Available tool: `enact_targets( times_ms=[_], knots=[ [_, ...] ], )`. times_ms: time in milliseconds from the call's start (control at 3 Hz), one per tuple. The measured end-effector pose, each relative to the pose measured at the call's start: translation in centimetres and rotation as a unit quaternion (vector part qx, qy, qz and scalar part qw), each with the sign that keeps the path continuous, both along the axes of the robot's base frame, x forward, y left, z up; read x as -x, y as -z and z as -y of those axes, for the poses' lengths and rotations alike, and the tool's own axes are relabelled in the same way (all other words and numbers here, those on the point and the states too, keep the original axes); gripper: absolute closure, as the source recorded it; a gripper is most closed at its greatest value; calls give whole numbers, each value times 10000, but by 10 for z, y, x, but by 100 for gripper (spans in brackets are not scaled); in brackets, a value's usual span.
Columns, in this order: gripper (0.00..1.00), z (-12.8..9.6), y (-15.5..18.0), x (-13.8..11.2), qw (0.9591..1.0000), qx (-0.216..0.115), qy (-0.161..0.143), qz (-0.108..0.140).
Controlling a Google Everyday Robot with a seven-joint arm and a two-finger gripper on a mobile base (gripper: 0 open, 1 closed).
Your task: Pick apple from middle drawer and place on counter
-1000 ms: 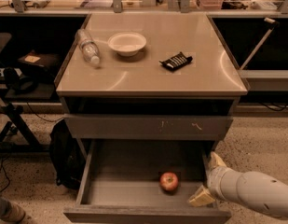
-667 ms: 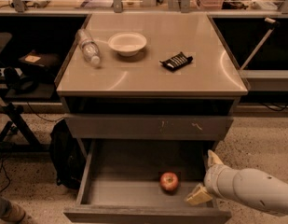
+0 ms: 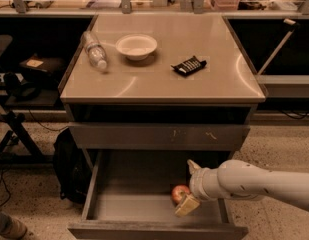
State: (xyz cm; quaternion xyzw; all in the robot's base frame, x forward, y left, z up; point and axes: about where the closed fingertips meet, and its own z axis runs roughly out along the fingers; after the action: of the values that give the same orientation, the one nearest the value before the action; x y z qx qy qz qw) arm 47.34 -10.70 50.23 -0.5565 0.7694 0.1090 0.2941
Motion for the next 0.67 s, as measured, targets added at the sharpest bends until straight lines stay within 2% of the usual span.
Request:
enact_targets(
  times_ms=[667],
  knots=[
    [0,3,4,0,10000,16,80,-37]
  ],
)
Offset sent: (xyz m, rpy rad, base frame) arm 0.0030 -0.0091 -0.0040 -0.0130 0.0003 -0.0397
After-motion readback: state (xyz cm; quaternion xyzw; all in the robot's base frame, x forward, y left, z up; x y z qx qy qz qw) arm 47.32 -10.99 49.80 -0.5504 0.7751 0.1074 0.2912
